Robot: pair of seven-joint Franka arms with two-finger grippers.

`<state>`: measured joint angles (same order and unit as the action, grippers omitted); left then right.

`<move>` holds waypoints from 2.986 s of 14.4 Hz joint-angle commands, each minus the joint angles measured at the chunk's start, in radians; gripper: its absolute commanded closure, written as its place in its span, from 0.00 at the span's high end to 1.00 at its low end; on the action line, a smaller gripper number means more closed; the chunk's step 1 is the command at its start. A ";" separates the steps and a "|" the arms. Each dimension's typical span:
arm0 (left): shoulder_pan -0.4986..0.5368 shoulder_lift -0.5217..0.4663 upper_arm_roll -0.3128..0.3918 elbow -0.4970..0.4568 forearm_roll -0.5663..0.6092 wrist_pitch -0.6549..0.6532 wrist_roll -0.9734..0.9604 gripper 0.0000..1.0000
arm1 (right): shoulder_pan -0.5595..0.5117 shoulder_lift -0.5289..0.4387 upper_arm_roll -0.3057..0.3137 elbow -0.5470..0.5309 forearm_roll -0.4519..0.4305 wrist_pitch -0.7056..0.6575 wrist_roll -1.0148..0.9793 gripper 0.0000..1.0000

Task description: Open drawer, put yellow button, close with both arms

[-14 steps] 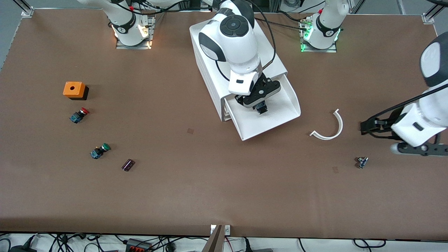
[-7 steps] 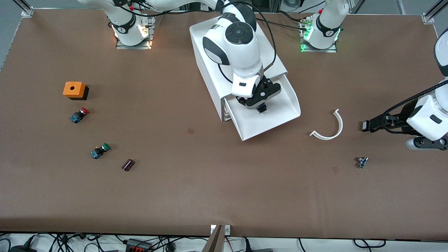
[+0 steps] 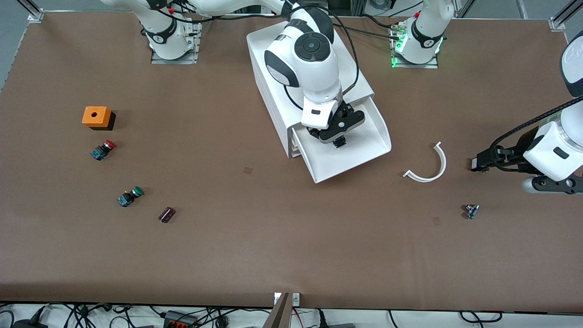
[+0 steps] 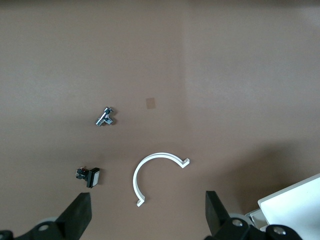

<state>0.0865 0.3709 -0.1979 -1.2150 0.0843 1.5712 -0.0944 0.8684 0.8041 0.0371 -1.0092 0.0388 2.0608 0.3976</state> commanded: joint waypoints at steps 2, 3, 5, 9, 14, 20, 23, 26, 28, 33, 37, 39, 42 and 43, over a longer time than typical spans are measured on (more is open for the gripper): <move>0.007 -0.020 -0.012 -0.009 0.015 -0.010 -0.008 1.00 | -0.002 0.021 0.006 0.040 0.012 -0.019 0.017 1.00; 0.007 -0.020 -0.014 -0.011 0.015 -0.011 -0.007 1.00 | -0.002 0.017 0.004 0.040 0.012 -0.022 0.017 1.00; 0.007 -0.020 -0.014 -0.011 0.015 -0.011 -0.008 1.00 | -0.012 0.015 0.006 0.075 0.013 -0.025 0.017 1.00; 0.007 -0.020 -0.014 -0.011 0.012 -0.013 -0.013 1.00 | -0.058 0.004 0.006 0.124 0.027 -0.025 0.017 1.00; 0.007 -0.026 -0.034 -0.005 0.012 -0.069 -0.013 1.00 | -0.155 -0.063 -0.017 0.118 0.004 -0.158 0.015 1.00; 0.010 -0.043 -0.046 -0.009 -0.020 -0.105 -0.013 1.00 | -0.284 -0.069 -0.068 0.093 -0.074 -0.273 0.003 1.00; 0.007 -0.037 -0.061 -0.015 -0.021 -0.077 -0.018 1.00 | -0.389 -0.080 -0.065 0.069 -0.074 -0.393 -0.009 1.00; -0.024 -0.018 -0.063 -0.131 -0.037 0.074 -0.098 1.00 | -0.472 -0.150 -0.059 -0.069 -0.068 -0.386 -0.040 1.00; -0.065 -0.017 -0.070 -0.216 -0.048 0.197 -0.253 1.00 | -0.526 -0.198 -0.060 -0.158 -0.042 -0.358 -0.043 1.00; -0.197 -0.007 -0.078 -0.409 -0.041 0.508 -0.548 1.00 | -0.650 -0.235 -0.066 -0.192 -0.039 -0.403 -0.181 1.00; -0.221 0.023 -0.078 -0.491 -0.034 0.670 -0.571 1.00 | -0.687 -0.292 -0.069 -0.193 -0.040 -0.409 -0.187 1.00; -0.225 0.023 -0.080 -0.527 -0.034 0.701 -0.596 1.00 | -0.735 -0.315 -0.068 -0.195 -0.039 -0.418 -0.191 1.00; -0.263 0.025 -0.083 -0.560 -0.034 0.696 -0.723 1.00 | -0.808 -0.400 -0.062 -0.262 -0.040 -0.416 -0.194 1.00; -0.280 0.023 -0.083 -0.561 -0.034 0.690 -0.767 1.00 | -0.830 -0.427 -0.060 -0.272 -0.040 -0.416 -0.213 1.00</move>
<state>-0.1592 0.4136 -0.2814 -1.7498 0.0480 2.2532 -0.7723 0.0917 0.4722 -0.0443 -1.1932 -0.0148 1.6429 0.2136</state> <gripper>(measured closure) 0.000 0.000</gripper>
